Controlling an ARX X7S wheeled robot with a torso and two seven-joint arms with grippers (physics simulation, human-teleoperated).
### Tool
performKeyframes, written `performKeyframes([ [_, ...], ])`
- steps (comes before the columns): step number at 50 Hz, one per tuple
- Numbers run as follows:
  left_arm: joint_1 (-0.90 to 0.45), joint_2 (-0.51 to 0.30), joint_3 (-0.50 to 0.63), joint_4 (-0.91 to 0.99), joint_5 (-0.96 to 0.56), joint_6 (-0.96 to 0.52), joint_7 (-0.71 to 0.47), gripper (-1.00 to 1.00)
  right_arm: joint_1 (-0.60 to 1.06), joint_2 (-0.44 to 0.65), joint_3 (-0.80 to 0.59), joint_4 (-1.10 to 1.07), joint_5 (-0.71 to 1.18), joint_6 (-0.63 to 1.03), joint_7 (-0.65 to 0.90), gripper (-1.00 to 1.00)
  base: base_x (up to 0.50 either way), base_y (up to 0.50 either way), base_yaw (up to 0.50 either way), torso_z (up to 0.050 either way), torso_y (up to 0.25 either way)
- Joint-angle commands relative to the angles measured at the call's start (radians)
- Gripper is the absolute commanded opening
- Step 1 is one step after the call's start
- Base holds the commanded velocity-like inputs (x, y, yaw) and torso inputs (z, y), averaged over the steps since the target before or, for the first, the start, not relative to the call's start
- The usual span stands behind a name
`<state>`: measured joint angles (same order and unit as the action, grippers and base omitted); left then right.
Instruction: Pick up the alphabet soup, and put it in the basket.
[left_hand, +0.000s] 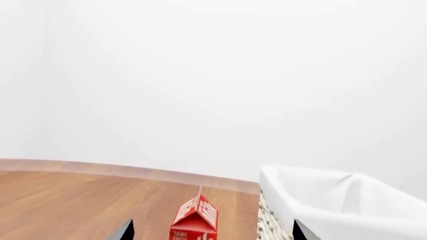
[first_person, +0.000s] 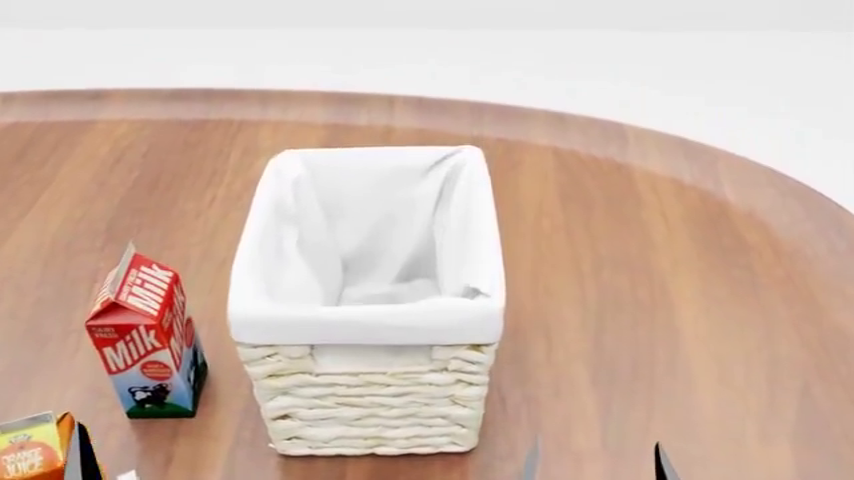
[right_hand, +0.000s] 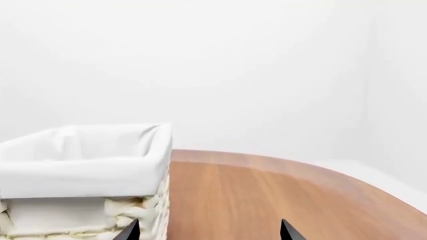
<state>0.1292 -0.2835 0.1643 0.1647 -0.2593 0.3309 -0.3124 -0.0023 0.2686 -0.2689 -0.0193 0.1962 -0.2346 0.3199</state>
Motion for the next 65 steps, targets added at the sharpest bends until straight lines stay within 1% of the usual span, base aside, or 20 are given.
performKeyframes([
  [1, 0.000, -0.003, 0.003, -0.001, -0.001, 0.003, -0.003, 1.00, 0.000, 0.002, -0.005, -0.002, 0.002, 0.000, 0.003, 1.00, 0.20, 0.00, 0.00, 0.000, 0.000],
  [16, 0.000, -0.007, 0.006, 0.001, -0.004, 0.004, -0.008, 1.00, 0.000, 0.004, -0.003, -0.003, 0.017, -0.003, 0.008, 1.00, 0.20, 0.00, 0.00, 0.000, 0.000],
  [17, 0.000, -0.008, 0.006, 0.001, -0.004, 0.004, -0.008, 1.00, 0.000, 0.003, -0.002, 0.001, 0.041, -0.016, -0.007, 1.00, 0.00, 0.00, 0.00, 0.000, 0.000],
  [18, 0.000, -0.008, 0.006, 0.001, -0.004, 0.004, -0.008, 1.00, 0.005, 0.007, -0.007, -0.006, 0.034, 0.024, 0.001, 1.00, 0.00, 0.00, 0.00, 0.000, 0.000],
  [19, 0.001, -0.008, 0.007, 0.001, -0.003, 0.004, -0.009, 1.00, 0.004, 0.003, -0.008, 0.002, 0.010, -0.001, 0.012, 1.00, 0.00, 0.00, 0.00, 0.000, 0.000],
  [30, 0.003, -0.012, 0.009, 0.005, -0.005, 0.006, -0.013, 1.00, 0.000, 0.012, -0.012, -0.004, 0.029, -0.008, -0.002, 1.00, 0.00, 0.00, 0.00, 0.000, 0.000],
  [39, -0.001, -0.014, 0.013, 0.001, -0.001, 0.002, -0.016, 1.00, -0.024, 0.052, 0.021, -0.050, 0.106, -0.015, -0.028, 1.00, 0.00, 0.00, 0.00, 0.000, 0.000],
  [41, 0.000, -0.015, 0.013, 0.002, -0.002, 0.003, -0.016, 1.00, -0.027, 0.075, 0.009, -0.060, 0.134, -0.009, -0.071, 1.00, 0.00, 0.00, 0.00, 0.000, 0.000],
  [47, -0.001, -0.018, 0.016, 0.003, -0.001, -0.006, -0.019, 1.00, -0.028, 0.105, 0.003, -0.055, 0.171, -0.017, -0.125, 1.00, 0.00, 0.00, 0.00, 0.000, 0.000],
  [50, -0.004, -0.019, 0.017, -0.002, 0.000, -0.007, -0.019, 1.00, -0.030, 0.138, -0.035, -0.062, 0.228, -0.013, -0.227, 1.00, 0.00, 0.00, 0.00, 0.000, 0.000],
  [57, -0.003, -0.020, 0.019, 0.001, 0.000, -0.009, -0.022, 1.00, -0.038, 0.186, -0.095, -0.077, 0.300, -0.008, -0.377, 1.00, 0.00, 0.00, 0.00, 0.000, 0.000],
  [65, -0.003, -0.022, 0.021, 0.002, -0.002, -0.008, -0.025, 1.00, -0.054, 0.221, -0.138, -0.108, 0.338, -0.008, -0.471, 1.00, 0.00, 0.00, 0.00, 0.000, 0.000],
])
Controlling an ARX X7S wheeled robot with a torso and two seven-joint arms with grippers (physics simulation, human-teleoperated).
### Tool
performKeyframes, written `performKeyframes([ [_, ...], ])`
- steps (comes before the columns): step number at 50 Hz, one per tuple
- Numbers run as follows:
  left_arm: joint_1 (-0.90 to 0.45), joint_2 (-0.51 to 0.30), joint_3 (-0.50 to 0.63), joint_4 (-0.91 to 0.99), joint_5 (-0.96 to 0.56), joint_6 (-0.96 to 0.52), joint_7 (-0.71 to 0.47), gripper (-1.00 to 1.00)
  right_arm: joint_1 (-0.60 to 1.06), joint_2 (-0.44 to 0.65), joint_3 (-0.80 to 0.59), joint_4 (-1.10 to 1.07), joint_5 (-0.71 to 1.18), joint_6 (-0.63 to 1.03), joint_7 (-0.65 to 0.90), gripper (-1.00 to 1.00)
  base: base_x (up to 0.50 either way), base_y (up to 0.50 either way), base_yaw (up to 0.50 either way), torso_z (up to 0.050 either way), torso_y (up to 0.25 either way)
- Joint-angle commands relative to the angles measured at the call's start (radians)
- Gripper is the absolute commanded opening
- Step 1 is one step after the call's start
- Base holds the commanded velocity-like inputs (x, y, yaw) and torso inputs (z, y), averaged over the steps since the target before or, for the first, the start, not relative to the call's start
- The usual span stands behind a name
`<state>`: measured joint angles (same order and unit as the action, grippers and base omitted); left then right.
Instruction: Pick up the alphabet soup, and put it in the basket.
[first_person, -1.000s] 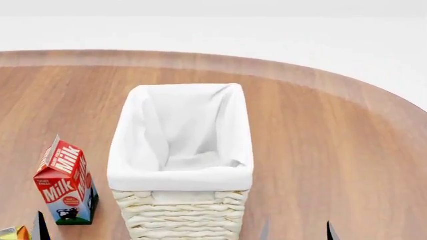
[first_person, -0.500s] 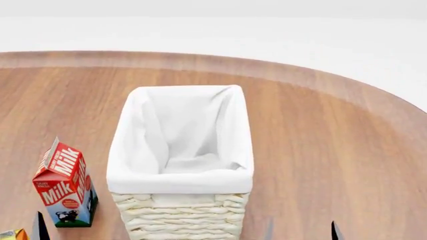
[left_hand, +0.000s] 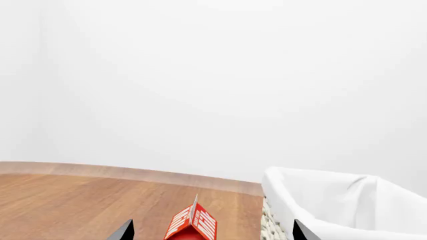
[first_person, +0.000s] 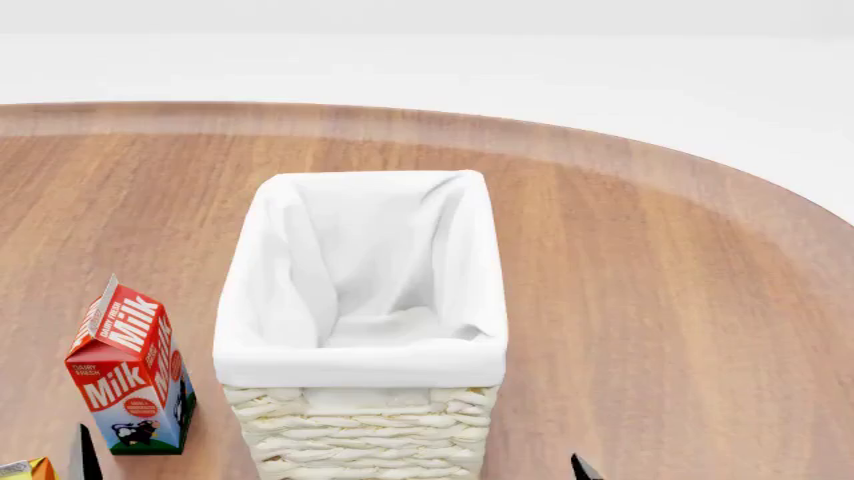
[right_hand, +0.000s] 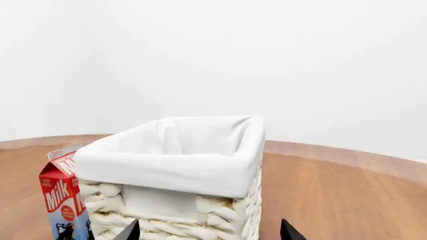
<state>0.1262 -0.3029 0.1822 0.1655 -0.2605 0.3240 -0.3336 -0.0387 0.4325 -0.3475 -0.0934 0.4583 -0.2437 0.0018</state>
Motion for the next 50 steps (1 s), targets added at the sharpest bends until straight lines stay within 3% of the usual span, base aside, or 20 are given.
performKeyframes([
  [1, 0.000, -0.003, 0.004, 0.001, 0.000, -0.002, -0.003, 1.00, -0.021, 0.061, -0.063, -0.039, 0.084, -0.002, -0.164, 1.00, 0.00, 0.00, 0.00, 0.000, 0.000],
  [50, -0.002, -0.011, 0.025, 0.001, 0.008, 0.000, -0.016, 1.00, -0.045, 0.174, -0.309, -0.099, -0.017, 0.037, -0.473, 1.00, 0.00, 0.00, 0.00, 0.000, 0.000],
])
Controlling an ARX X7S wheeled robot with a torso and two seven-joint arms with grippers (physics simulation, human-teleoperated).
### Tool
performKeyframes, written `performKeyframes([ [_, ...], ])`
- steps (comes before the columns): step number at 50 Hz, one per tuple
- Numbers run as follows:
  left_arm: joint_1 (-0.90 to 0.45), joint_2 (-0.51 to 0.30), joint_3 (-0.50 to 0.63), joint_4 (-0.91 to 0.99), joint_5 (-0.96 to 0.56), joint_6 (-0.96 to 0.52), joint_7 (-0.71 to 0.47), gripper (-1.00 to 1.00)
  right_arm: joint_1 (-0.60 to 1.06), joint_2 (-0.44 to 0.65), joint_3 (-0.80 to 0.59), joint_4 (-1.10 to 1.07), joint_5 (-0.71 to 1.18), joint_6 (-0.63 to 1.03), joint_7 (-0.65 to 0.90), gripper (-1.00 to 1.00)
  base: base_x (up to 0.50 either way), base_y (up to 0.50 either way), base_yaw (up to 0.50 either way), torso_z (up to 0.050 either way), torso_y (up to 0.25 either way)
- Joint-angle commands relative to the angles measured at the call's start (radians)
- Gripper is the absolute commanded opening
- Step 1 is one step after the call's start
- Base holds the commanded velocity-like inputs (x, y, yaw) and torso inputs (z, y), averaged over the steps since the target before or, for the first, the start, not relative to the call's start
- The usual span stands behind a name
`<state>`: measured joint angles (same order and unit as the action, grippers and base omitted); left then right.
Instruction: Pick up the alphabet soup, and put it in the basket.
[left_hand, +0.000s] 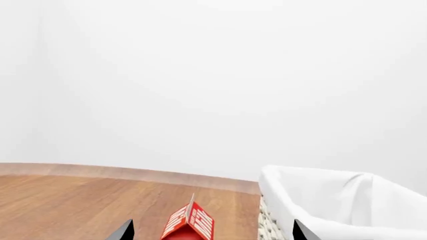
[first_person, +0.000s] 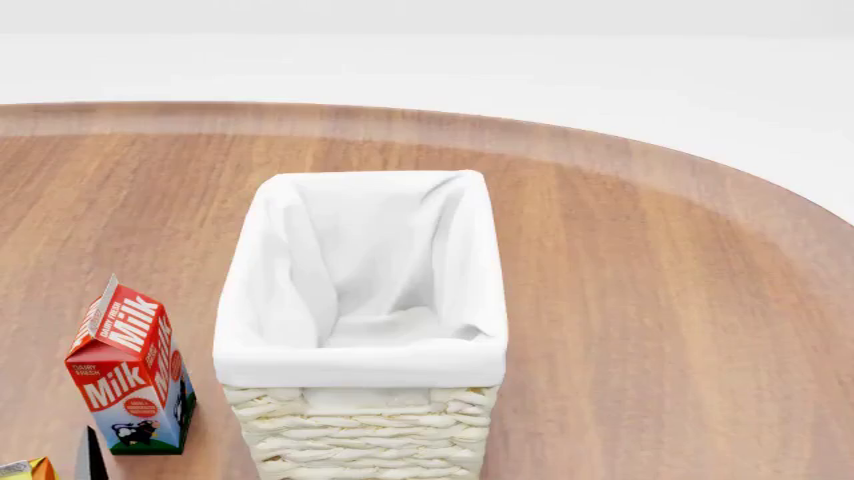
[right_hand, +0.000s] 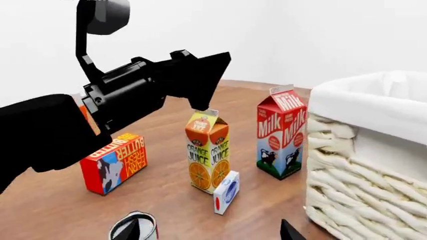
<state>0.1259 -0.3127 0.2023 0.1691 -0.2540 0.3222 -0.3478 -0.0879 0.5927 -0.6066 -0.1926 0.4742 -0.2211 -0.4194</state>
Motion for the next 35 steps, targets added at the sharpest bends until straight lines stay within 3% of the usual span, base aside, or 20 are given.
performKeyframes([
  [1, -0.002, -0.001, 0.005, -0.004, 0.002, 0.003, -0.001, 1.00, 0.006, 0.010, -0.057, 0.004, -0.048, 0.016, -0.052, 1.00, 0.00, 0.00, 0.00, 0.000, 0.000],
  [35, -0.004, -0.008, 0.017, -0.005, 0.004, 0.004, -0.010, 1.00, 0.045, -0.038, -0.128, 0.086, -0.250, 0.076, 0.006, 1.00, 0.00, 0.00, 0.00, 0.000, 0.000],
])
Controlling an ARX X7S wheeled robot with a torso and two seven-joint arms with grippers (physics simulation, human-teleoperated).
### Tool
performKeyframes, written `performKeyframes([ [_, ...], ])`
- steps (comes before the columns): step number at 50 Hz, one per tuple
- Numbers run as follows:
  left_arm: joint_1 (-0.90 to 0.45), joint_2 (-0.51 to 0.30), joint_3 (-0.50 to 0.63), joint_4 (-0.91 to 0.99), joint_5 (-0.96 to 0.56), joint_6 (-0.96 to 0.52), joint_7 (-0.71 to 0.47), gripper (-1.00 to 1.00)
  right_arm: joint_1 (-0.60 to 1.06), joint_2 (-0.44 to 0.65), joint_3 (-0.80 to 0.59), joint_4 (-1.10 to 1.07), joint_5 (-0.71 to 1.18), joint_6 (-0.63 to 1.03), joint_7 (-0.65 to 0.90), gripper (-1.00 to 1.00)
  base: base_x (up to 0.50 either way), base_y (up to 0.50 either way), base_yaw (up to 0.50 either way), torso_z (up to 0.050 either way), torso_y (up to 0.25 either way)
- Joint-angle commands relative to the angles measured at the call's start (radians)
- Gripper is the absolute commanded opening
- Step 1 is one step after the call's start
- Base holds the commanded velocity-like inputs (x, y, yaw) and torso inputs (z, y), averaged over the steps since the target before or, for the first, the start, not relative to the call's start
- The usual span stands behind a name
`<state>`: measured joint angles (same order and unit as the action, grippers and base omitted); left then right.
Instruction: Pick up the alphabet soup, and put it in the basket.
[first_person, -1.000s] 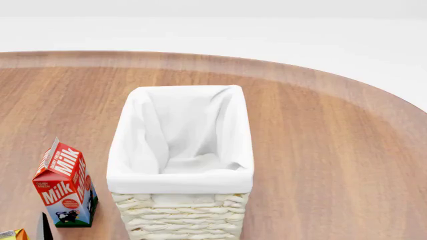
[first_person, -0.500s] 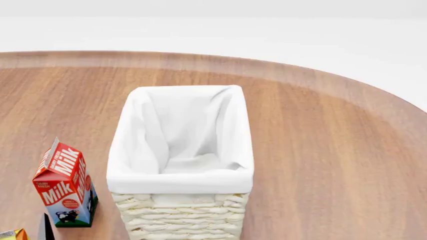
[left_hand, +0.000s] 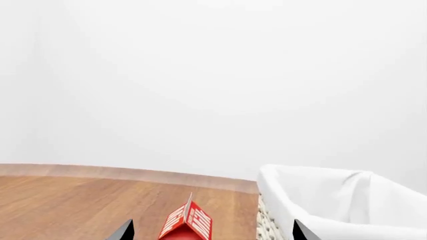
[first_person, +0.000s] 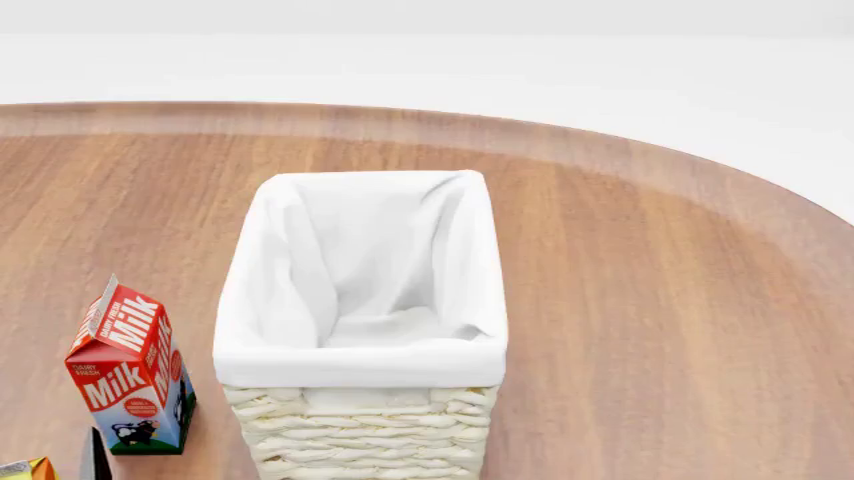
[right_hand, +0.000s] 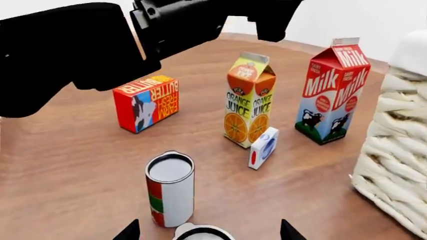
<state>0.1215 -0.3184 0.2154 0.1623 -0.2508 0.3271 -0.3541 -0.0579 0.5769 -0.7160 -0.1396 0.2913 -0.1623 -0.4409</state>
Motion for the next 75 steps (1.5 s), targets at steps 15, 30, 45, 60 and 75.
performKeyframes([
  [15, -0.001, -0.005, 0.007, 0.000, -0.001, 0.000, -0.007, 1.00, 0.024, -0.046, -0.042, 0.067, -0.161, 0.019, 0.072, 1.00, 0.00, 0.00, 0.00, 0.000, 0.000],
  [30, 0.002, -0.011, 0.009, 0.008, -0.003, 0.000, -0.011, 1.00, 0.045, -0.070, -0.062, 0.105, -0.193, 0.035, 0.077, 1.00, 0.00, 0.00, 0.00, 0.000, 0.000],
  [45, 0.001, -0.014, 0.013, 0.009, -0.003, 0.000, -0.015, 1.00, 0.061, -0.085, -0.071, 0.142, -0.219, 0.040, 0.090, 1.00, 0.00, 0.00, 0.00, 0.000, 0.000],
  [60, 0.001, -0.016, 0.016, 0.007, -0.002, 0.002, -0.019, 1.00, 0.060, -0.091, -0.091, 0.148, -0.253, 0.047, 0.101, 1.00, 0.00, 0.00, 0.00, 0.000, 0.000],
  [75, -0.003, -0.017, 0.022, -0.001, 0.001, 0.004, -0.021, 1.00, 0.094, -0.127, -0.106, 0.217, -0.267, 0.059, 0.097, 1.00, 0.00, 0.00, 0.00, 0.000, 0.000],
])
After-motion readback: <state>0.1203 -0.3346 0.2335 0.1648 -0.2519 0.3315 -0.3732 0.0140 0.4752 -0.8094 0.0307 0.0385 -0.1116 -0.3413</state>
